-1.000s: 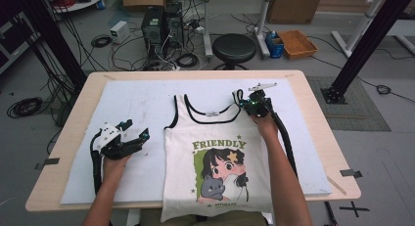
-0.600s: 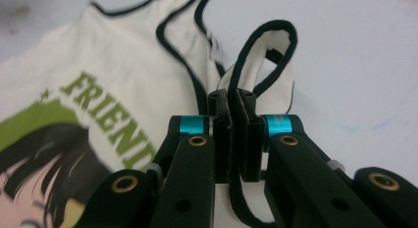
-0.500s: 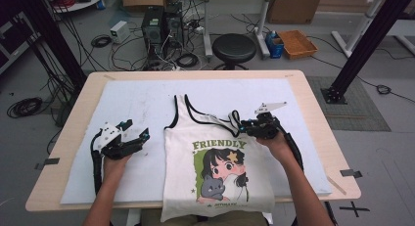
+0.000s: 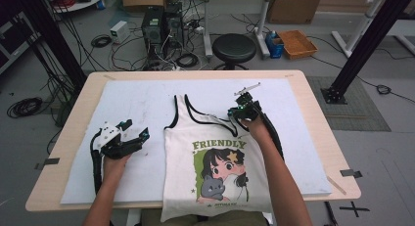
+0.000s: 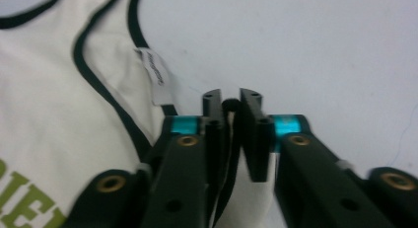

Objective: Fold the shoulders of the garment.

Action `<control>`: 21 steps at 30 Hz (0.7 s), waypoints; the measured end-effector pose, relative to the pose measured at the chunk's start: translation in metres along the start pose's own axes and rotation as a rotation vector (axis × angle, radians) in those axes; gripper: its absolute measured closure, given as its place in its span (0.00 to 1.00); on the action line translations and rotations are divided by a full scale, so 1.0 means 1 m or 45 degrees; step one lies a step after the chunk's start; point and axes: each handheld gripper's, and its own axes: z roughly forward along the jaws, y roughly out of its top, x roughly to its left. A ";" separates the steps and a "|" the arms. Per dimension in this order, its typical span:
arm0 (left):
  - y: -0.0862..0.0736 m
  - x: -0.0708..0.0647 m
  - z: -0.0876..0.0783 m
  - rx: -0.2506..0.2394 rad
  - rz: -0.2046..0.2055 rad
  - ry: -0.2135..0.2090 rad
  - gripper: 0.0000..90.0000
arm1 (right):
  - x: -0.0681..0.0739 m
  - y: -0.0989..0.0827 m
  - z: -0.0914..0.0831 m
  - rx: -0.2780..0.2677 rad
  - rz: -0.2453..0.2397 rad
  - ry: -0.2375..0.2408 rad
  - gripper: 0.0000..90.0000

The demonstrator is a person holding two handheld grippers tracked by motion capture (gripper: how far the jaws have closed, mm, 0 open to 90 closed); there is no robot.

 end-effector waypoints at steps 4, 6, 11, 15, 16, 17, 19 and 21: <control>0.000 -0.001 0.000 0.002 0.009 0.003 0.27 | 0.004 -0.010 -0.028 -0.182 -0.060 0.160 0.94; 0.000 -0.002 0.000 0.000 0.016 0.004 0.27 | 0.009 -0.022 -0.045 -0.266 -0.101 0.257 0.94; 0.000 -0.001 0.000 0.003 0.012 0.009 0.27 | 0.014 -0.062 -0.073 -0.328 -0.198 0.405 0.94; 0.000 0.000 0.000 0.002 -0.002 0.016 0.27 | 0.013 -0.085 -0.079 -0.272 -0.259 0.441 0.94; 0.000 0.001 0.000 -0.004 -0.021 0.021 0.27 | 0.011 -0.094 -0.080 -0.219 -0.281 0.481 0.94; 0.000 0.001 0.000 -0.004 -0.021 0.021 0.27 | 0.012 -0.098 -0.081 -0.180 -0.285 0.523 0.93; 0.000 0.001 0.000 -0.009 -0.034 0.027 0.27 | 0.012 -0.101 -0.082 -0.148 -0.299 0.556 0.91; 0.001 0.001 0.000 0.000 -0.028 0.029 0.27 | 0.008 -0.107 -0.083 -0.110 -0.248 0.628 0.75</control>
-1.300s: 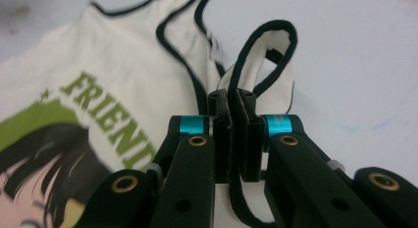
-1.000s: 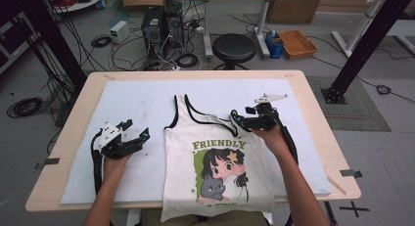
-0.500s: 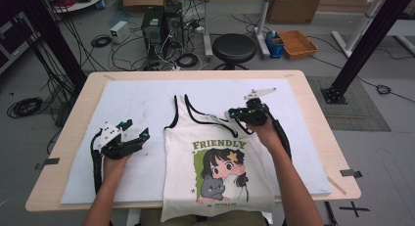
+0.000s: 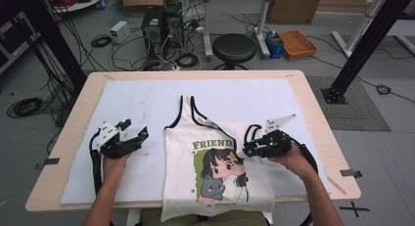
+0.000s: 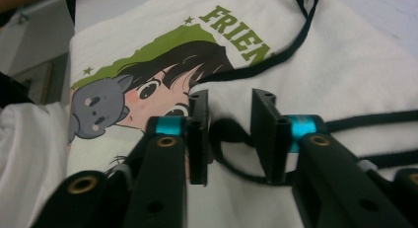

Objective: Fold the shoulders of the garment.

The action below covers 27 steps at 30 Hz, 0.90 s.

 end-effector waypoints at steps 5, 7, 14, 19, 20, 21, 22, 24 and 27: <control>0.008 -0.002 0.003 0.057 -0.017 0.019 0.27 | -0.003 0.002 -0.007 -0.149 0.056 -0.129 0.71; 0.016 -0.004 0.006 0.053 -0.059 0.009 0.27 | 0.001 0.006 0.002 -0.153 0.028 -0.145 0.73; 0.042 -0.012 0.044 0.222 -0.084 -0.052 0.27 | 0.012 0.006 0.042 0.217 -0.094 -0.116 0.92; 0.058 -0.021 0.085 0.343 -0.072 -0.068 0.27 | 0.008 0.001 0.033 0.189 -0.077 -0.102 0.84; 0.060 -0.023 0.094 0.357 -0.078 -0.074 0.27 | 0.007 0.001 0.031 0.160 -0.059 -0.111 0.74; 0.062 -0.024 0.102 0.375 -0.093 -0.086 0.28 | 0.006 0.002 0.028 0.117 -0.027 -0.127 0.66; 0.064 -0.025 0.111 0.406 -0.092 -0.089 0.29 | 0.004 0.003 0.025 0.063 0.001 -0.138 0.60; 0.065 -0.027 0.120 0.434 -0.091 -0.075 0.29 | 0.002 0.005 0.018 -0.029 0.044 -0.164 0.54; 0.064 -0.034 0.155 0.541 -0.096 -0.067 0.29 | -0.002 0.004 0.012 -0.092 0.088 -0.213 0.49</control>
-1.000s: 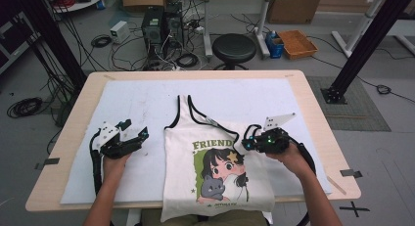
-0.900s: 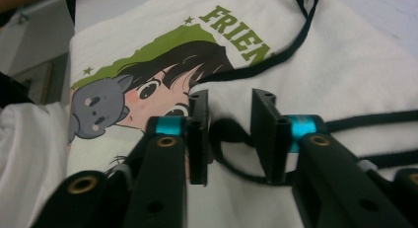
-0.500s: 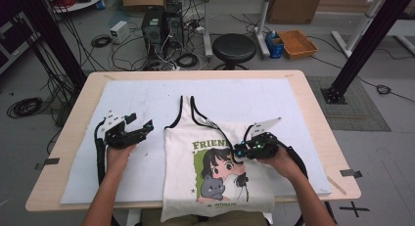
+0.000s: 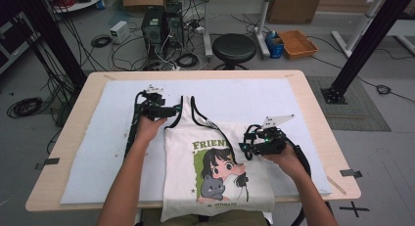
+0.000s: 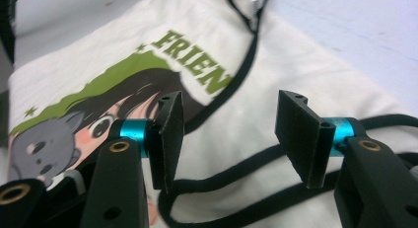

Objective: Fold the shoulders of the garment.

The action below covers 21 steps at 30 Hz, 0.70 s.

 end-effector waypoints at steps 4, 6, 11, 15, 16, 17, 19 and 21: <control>-0.002 0.000 0.024 0.054 0.028 0.058 0.35 | -0.006 -0.005 -0.003 -0.010 0.033 -0.030 0.46; -0.006 0.001 0.032 0.083 0.025 0.059 0.35 | -0.007 -0.007 -0.006 -0.017 0.051 -0.046 0.45; -0.012 -0.005 0.044 0.130 0.086 0.045 0.37 | -0.010 -0.008 -0.011 -0.040 0.065 -0.067 0.44; -0.012 -0.007 0.045 0.134 0.135 0.085 0.50 | -0.009 -0.008 -0.010 -0.033 0.063 -0.075 0.44; -0.012 -0.004 0.043 0.133 0.149 0.053 0.61 | -0.009 -0.008 -0.010 -0.029 0.054 -0.075 0.44; -0.011 -0.004 0.042 0.137 0.162 0.035 0.72 | -0.009 -0.008 -0.010 -0.029 0.054 -0.076 0.44; -0.011 -0.003 0.041 0.142 0.165 0.002 0.90 | -0.008 -0.008 -0.010 -0.029 0.063 -0.080 0.44; -0.011 -0.002 0.040 0.123 0.119 -0.037 0.95 | -0.010 -0.008 -0.011 -0.031 0.066 -0.089 0.44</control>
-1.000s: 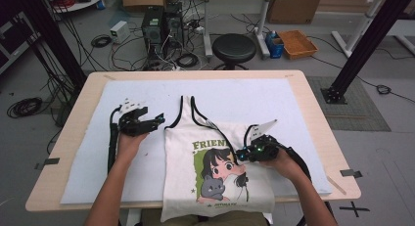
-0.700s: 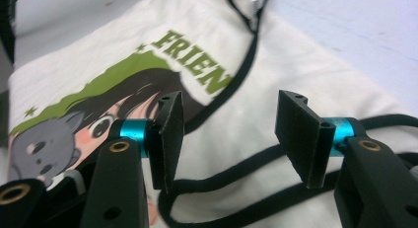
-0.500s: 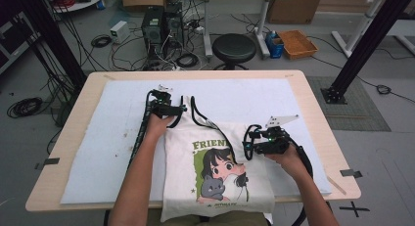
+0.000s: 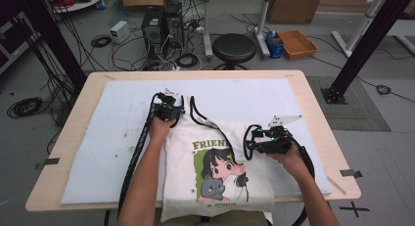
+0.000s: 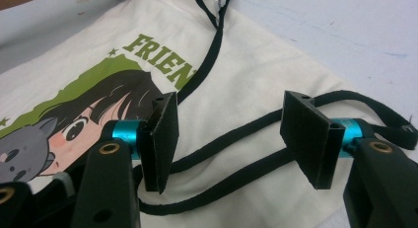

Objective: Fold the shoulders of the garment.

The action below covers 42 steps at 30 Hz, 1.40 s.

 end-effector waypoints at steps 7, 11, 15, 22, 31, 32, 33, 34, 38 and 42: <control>0.008 -0.005 -0.022 -0.205 -0.037 -0.173 0.96 | -0.002 -0.001 -0.004 -0.017 0.012 -0.013 0.45; 0.007 -0.012 -0.046 -0.346 -0.018 -0.330 0.96 | -0.002 -0.002 -0.007 -0.031 0.011 -0.023 0.45; -0.009 -0.020 -0.069 -0.401 0.022 -0.454 0.96 | -0.001 -0.002 -0.010 -0.042 0.017 -0.030 0.45; -0.053 -0.021 -0.092 -0.310 -0.021 -0.546 0.88 | -0.003 -0.003 -0.012 -0.049 0.024 -0.043 0.45; -0.018 -0.013 -0.087 -0.328 -0.154 -0.370 0.51 | -0.004 -0.004 -0.009 -0.039 0.036 -0.052 0.45; -0.012 -0.015 -0.079 -0.291 -0.149 -0.371 0.49 | -0.004 -0.004 -0.008 -0.033 0.043 -0.051 0.45; -0.008 -0.019 -0.071 -0.238 -0.134 -0.371 0.49 | -0.004 -0.004 -0.008 -0.030 0.040 -0.051 0.45; -0.008 -0.019 -0.071 -0.238 -0.134 -0.371 0.48 | -0.004 -0.004 -0.008 -0.030 0.040 -0.051 0.45; 0.004 -0.039 -0.030 -0.039 -0.009 -0.259 0.46 | -0.005 -0.005 -0.008 -0.026 0.045 -0.046 0.45; 0.002 -0.040 -0.022 0.003 0.024 -0.257 0.89 | -0.006 -0.006 -0.010 -0.025 0.048 -0.046 0.45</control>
